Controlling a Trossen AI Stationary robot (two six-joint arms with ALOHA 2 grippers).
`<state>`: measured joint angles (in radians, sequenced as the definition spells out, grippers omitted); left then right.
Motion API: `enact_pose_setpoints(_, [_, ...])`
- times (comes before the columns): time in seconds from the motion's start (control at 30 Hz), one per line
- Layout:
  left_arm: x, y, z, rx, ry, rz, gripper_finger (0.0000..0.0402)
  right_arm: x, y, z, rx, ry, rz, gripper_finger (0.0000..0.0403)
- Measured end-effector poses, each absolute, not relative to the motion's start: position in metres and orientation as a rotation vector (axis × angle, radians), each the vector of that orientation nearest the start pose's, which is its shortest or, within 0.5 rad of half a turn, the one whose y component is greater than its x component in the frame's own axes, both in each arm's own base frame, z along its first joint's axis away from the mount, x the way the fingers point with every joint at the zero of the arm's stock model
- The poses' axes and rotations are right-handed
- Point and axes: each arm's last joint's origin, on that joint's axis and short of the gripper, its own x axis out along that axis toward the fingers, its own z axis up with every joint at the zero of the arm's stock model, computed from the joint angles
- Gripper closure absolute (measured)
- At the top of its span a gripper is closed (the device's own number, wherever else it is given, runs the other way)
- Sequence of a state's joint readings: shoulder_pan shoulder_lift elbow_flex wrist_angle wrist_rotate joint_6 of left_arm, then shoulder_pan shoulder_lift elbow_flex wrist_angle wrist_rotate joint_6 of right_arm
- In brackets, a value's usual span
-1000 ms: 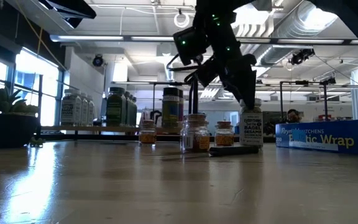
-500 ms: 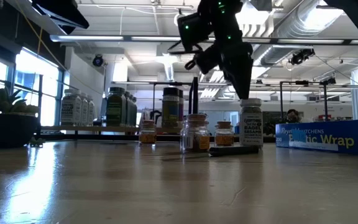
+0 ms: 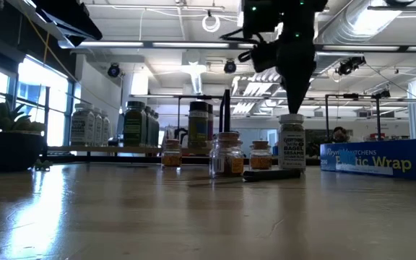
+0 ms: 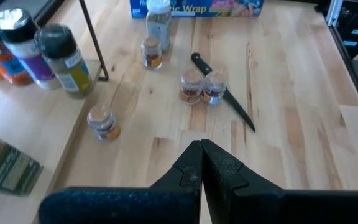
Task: Shelf spices
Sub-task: Put the white lid seasoning bottle on the shelf
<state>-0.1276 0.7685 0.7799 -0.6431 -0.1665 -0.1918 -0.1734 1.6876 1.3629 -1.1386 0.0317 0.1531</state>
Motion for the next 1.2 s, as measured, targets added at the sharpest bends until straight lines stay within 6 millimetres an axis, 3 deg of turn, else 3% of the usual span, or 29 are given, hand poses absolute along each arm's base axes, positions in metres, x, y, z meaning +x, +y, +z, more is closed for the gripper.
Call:
enact_pose_setpoints(0.3, [0.157, -0.015, 0.302, -0.066, 0.514, 0.079, 0.0401, 0.289, -0.05, 0.27, 0.183, 1.332, -0.33, 0.0101])
enact_pose_setpoints(0.77, [0.156, -0.015, 0.3, -0.044, 0.54, 0.074, 0.0401, 0.293, -0.055, 0.272, 0.178, 1.279, -0.325, 0.0101])
enact_pose_setpoints(1.0, [0.158, -0.016, 0.298, -0.066, 0.549, 0.079, 0.0391, 0.3, -0.055, 0.255, 0.166, 1.363, -0.257, 0.0101])
enact_pose_setpoints(1.2, [0.168, -0.02, 0.291, -0.053, 0.595, 0.064, 0.0336, 0.31, -0.058, 0.234, 0.113, 1.451, -0.207, 0.0101])
